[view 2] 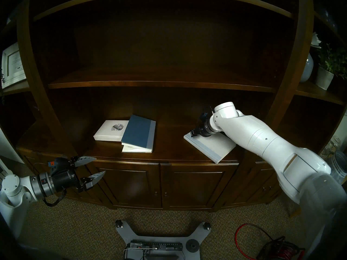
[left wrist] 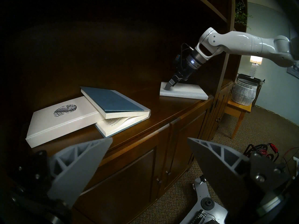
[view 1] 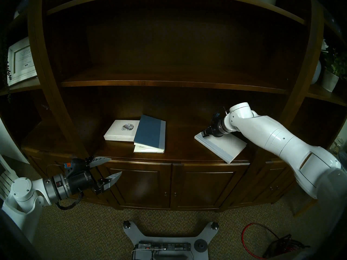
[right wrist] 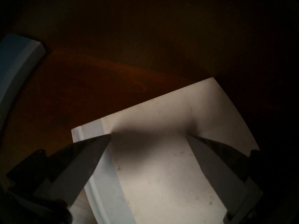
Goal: Close the books and align them horizontally on the shelf
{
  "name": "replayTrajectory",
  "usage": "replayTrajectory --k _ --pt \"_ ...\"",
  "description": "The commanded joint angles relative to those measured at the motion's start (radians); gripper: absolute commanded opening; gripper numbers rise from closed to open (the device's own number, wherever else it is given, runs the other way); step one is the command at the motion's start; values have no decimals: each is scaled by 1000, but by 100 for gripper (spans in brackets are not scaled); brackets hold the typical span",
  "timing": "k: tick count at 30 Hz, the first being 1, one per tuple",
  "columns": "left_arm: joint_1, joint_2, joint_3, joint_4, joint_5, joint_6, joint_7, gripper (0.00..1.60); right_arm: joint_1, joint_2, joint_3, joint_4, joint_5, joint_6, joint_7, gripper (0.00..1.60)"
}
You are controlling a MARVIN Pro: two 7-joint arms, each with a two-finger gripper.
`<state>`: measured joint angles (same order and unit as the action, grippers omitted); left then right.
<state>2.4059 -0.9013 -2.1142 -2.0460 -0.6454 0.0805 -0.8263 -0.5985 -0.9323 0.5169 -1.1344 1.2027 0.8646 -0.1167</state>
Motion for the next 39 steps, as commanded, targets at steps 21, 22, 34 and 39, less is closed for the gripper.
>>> replayTrajectory --k 21,22,34,39 --pt "-8 0 -9 -15 -7 -5 -2 160 -39 176 86 -300 80 34 -20 160" --pt "-8 0 -9 -15 -7 -5 -2 160 -28 166 89 -281 74 21 -21 160" --pt "-8 0 -9 -15 -7 -5 -2 160 23 32 60 -104 -24 -83 -50 160" --pt "-8 0 -9 -15 -6 -5 -1 160 40 -35 35 3 -69 -142 -39 160"
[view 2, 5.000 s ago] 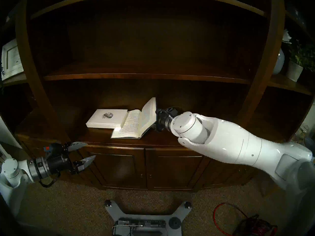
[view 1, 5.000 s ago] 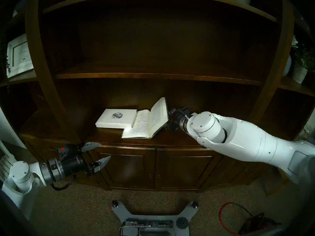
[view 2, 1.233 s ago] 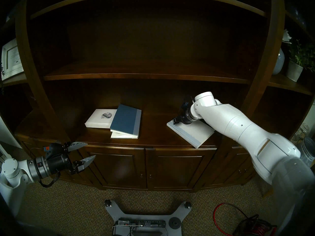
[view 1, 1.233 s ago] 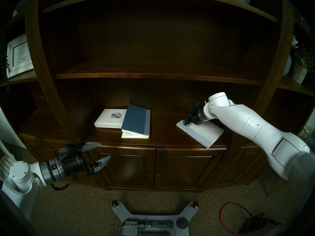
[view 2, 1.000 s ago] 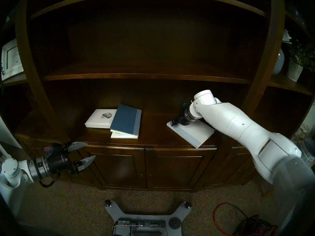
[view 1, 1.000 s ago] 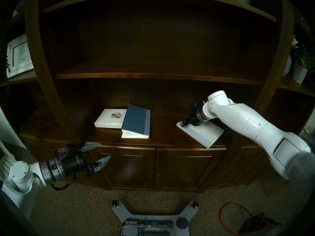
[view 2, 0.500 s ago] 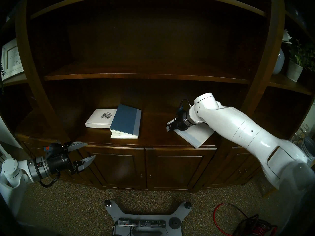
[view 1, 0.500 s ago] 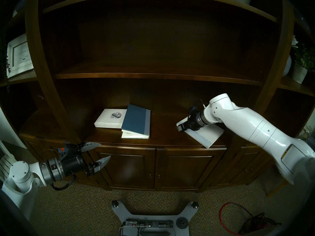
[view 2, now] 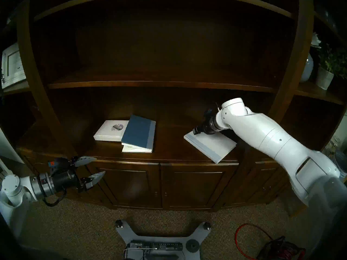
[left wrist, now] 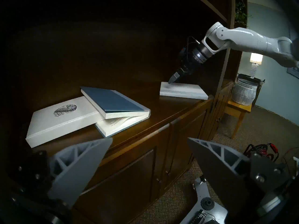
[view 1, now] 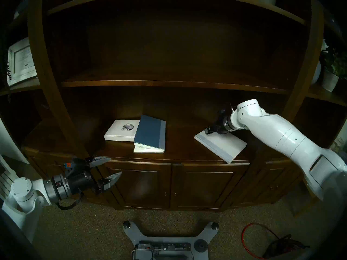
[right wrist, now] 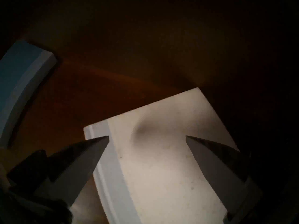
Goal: Close the books and align them horizontally on the shelf
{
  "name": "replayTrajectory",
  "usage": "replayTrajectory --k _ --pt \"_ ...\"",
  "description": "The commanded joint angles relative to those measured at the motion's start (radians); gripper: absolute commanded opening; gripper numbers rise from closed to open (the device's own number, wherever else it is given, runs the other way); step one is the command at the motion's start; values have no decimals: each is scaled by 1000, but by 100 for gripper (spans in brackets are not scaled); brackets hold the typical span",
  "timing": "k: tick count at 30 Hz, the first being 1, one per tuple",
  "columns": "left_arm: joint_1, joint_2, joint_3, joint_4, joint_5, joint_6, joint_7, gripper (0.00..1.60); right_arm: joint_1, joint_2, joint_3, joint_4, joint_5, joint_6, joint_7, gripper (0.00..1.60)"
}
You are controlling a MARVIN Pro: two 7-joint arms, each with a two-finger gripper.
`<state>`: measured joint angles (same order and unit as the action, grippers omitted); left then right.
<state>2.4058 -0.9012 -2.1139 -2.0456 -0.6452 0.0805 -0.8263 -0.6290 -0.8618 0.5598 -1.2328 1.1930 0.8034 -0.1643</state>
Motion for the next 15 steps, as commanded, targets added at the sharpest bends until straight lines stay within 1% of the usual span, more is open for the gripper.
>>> replayTrajectory --k 1,2,4,5,6,8,9,10,12,13,15 --pt "-8 0 -9 -15 -7 -5 -1 160 77 -103 -22 108 -58 -92 11 160" --pt "-8 0 -9 -15 -7 -5 -1 160 81 -129 -18 143 -72 -96 12 160" --pt "-8 0 -9 -15 -7 -5 -1 160 90 -152 -28 184 -87 -113 16 160" --pt "-8 0 -9 -15 -7 -5 -1 160 93 -149 -40 188 -89 -123 14 160" --pt "-8 0 -9 -15 -7 -5 -1 160 97 -171 -37 219 -101 -128 15 160" --pt "-8 0 -9 -15 -7 -5 -1 160 107 -192 -48 269 -115 -147 31 160" --pt "-8 0 -9 -15 -7 -5 -1 160 107 -194 -50 275 -120 -155 27 160" --pt "-8 0 -9 -15 -7 -5 -1 160 116 -208 -56 309 -129 -164 35 160" --pt "-8 0 -9 -15 -7 -5 -1 160 120 -218 -62 332 -141 -179 39 160" --pt "-8 0 -9 -15 -7 -5 -1 160 129 -232 -68 367 -148 -190 54 160" --pt "-8 0 -9 -16 -7 -5 -1 160 137 -247 -74 400 -160 -209 63 160"
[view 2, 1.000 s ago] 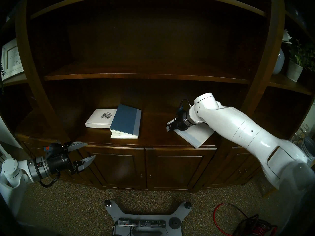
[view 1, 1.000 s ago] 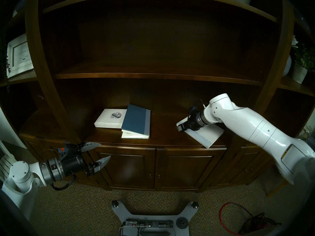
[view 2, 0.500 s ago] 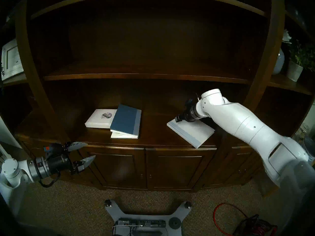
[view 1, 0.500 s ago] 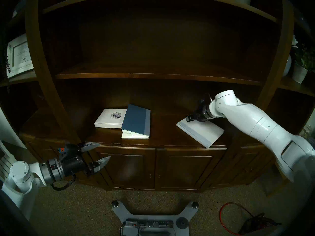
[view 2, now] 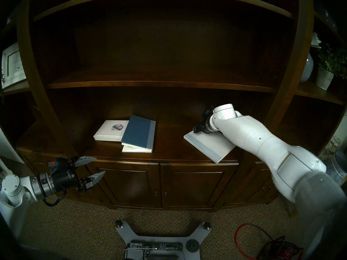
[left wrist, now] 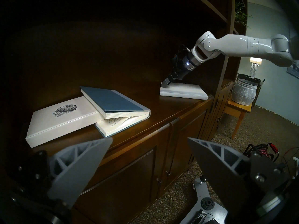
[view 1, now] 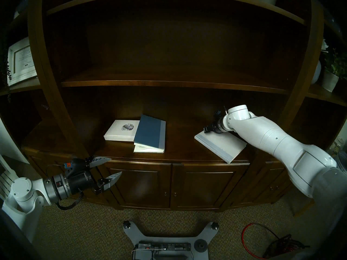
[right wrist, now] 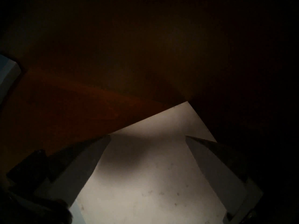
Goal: Close the books and align them horizontally on the shelf
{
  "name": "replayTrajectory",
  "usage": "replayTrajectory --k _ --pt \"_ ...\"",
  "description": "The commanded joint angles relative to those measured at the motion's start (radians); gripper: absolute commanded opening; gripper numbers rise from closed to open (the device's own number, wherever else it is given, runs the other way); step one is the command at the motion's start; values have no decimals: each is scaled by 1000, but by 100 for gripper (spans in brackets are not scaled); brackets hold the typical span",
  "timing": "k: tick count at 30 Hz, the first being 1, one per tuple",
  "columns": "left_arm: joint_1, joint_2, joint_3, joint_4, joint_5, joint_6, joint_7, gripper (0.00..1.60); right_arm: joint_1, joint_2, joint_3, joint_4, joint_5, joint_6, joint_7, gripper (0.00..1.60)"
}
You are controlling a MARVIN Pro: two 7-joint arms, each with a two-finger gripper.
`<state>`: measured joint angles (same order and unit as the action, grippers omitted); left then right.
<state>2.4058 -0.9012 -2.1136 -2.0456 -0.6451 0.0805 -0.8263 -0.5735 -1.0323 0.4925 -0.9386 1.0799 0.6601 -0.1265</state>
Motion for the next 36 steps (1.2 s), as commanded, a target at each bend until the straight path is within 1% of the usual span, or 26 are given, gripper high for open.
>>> replayTrajectory --k 1,3,4,9,15,18,24,28,31,35,36 --pt "-8 0 -9 -16 -7 -5 -1 160 84 -82 -8 118 -49 -70 23 160" --pt "-8 0 -9 -16 -7 -5 -1 160 97 -103 -14 169 -57 -78 35 160" --pt "-8 0 -9 -16 -7 -5 -1 160 98 -104 -14 175 -58 -81 35 160" --pt "-8 0 -10 -16 -7 -5 -2 160 125 -148 -24 278 -72 -96 61 160" --pt "-8 0 -10 -16 -7 -5 -2 160 148 -181 -37 367 -89 -117 101 160" --pt "-8 0 -10 -16 -7 -5 -2 160 160 -193 -39 404 -88 -110 130 160" --pt "-8 -1 -10 -16 -7 -5 -2 160 182 -218 -48 475 -84 -70 222 160" --pt "-8 -1 -10 -17 -8 -5 -2 160 190 -224 -55 495 -85 -36 280 160" --pt "-8 -1 -11 -17 -8 -5 -2 160 191 -220 -60 490 -88 -16 312 160" --pt "-8 -1 -11 -17 -8 -5 -2 160 186 -207 -62 460 -87 5 341 160" --pt "-8 -1 -11 -17 -8 -5 -2 160 177 -196 -70 424 -92 19 358 160"
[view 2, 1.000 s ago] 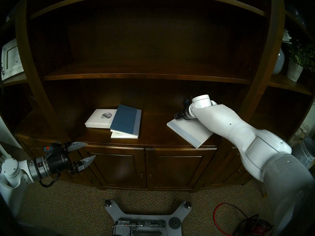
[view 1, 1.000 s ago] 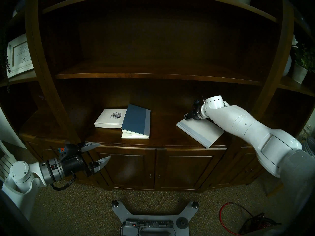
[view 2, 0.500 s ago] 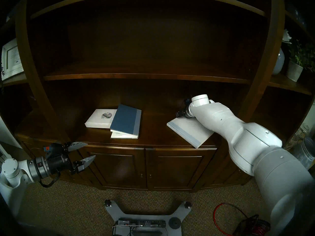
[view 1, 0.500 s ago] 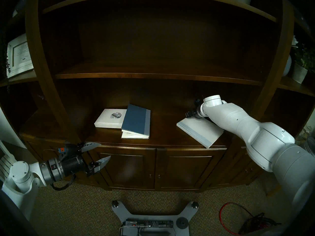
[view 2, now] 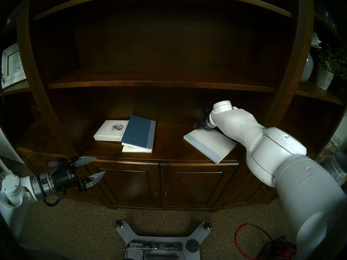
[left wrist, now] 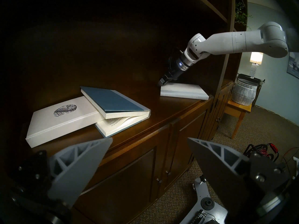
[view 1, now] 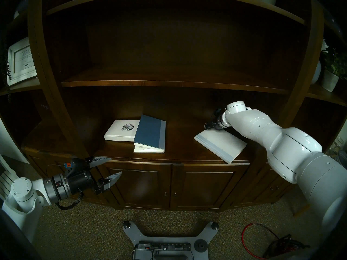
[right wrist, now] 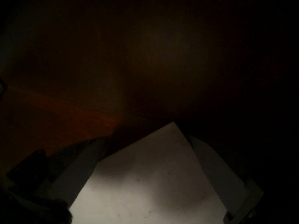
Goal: Close the books and align them horizontally on the shelf
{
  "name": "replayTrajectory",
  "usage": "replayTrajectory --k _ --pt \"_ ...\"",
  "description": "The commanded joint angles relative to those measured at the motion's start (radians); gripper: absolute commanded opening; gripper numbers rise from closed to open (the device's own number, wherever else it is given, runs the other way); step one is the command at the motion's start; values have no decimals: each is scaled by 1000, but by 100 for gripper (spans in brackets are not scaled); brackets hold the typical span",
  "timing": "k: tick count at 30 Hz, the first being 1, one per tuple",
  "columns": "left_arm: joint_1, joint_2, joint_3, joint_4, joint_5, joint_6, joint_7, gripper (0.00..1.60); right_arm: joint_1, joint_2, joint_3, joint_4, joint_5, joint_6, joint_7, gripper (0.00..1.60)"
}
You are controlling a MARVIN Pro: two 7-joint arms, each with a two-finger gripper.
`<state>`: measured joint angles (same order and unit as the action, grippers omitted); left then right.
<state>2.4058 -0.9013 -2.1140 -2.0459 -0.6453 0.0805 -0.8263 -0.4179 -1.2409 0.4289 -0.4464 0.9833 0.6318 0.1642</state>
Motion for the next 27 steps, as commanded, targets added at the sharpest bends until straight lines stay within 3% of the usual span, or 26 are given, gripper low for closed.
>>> replayTrajectory --k 1,10,27 --pt "-8 -1 -10 -16 -8 -5 -2 160 17 18 -8 -85 5 55 73 160" --pt "-7 -1 -10 -17 -8 -5 -2 160 -18 72 -23 -223 5 91 92 160" --pt "-8 0 -9 -15 -7 -5 -1 160 -81 188 -51 -481 -81 -101 -68 160"
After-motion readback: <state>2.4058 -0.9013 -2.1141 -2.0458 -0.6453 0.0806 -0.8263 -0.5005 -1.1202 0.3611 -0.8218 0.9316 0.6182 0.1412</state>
